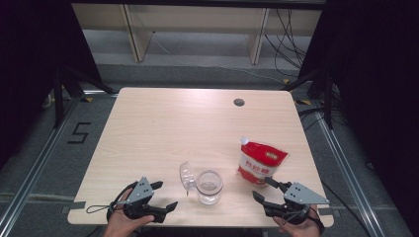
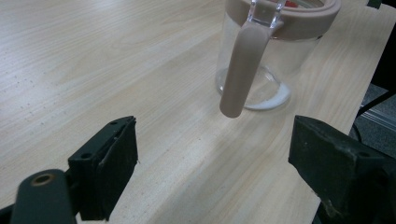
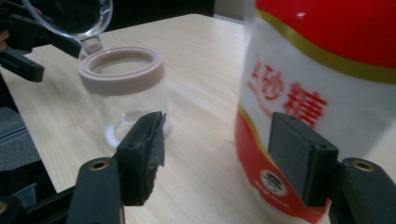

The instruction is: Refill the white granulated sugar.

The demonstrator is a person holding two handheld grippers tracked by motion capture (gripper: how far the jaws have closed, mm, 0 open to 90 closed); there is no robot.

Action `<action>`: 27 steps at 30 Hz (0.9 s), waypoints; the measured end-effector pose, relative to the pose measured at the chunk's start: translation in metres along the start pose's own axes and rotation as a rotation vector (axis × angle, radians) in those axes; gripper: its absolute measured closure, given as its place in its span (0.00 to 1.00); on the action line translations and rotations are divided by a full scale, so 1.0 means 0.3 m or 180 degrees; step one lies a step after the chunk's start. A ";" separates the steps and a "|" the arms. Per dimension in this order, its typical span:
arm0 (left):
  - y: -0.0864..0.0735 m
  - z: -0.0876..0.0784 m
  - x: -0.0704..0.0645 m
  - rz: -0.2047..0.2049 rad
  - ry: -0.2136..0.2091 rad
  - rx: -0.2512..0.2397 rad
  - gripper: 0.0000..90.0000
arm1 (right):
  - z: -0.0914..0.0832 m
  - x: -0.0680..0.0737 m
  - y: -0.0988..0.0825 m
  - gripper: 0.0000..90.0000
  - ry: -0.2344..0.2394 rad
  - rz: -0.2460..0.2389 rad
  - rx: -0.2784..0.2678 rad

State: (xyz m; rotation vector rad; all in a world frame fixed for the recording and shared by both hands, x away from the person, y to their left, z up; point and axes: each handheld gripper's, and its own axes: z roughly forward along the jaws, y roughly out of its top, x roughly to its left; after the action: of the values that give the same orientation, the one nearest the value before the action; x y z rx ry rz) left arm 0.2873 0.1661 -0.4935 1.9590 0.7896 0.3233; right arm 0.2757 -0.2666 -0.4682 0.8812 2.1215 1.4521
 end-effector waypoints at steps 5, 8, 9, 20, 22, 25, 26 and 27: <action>-0.003 0.003 0.003 -0.0016 0.0019 0.0009 0.17 | -0.030 -0.037 -0.019 0.41 -0.0208 0.0057 0.0029; -0.002 0.005 0.001 -0.0017 0.0012 0.0012 0.17 | -0.046 -0.066 -0.030 0.39 -0.0320 0.0080 0.0012; -0.002 0.005 0.000 -0.0011 0.0027 0.0024 0.17 | -0.051 -0.066 -0.032 0.37 -0.0334 0.0203 0.0039; -0.002 0.010 0.001 0.0034 0.0024 0.0059 0.17 | -0.005 -0.140 -0.043 0.23 -0.0386 0.0145 -0.0144; -0.002 0.010 0.000 0.0062 0.0041 0.0087 0.17 | 0.008 -0.144 -0.044 0.24 -0.0348 0.0234 -0.0145; -0.004 0.015 -0.003 0.0016 0.0011 0.0062 0.17 | 0.031 -0.162 -0.041 0.26 -0.0295 0.0160 -0.0170; -0.003 0.016 -0.004 0.0001 0.0010 0.0048 0.17 | 0.038 -0.170 -0.040 0.27 -0.0297 0.0104 -0.0184; -0.003 0.013 -0.001 0.0030 0.0019 0.0068 0.17 | 0.044 -0.171 -0.041 0.27 -0.0292 0.0160 -0.0187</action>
State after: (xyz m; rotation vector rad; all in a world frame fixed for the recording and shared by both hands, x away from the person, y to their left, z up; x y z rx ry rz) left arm 0.2889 0.1634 -0.4962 1.9833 0.7907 0.3277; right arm 0.3177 -0.2970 -0.4850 0.9666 1.9936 1.4620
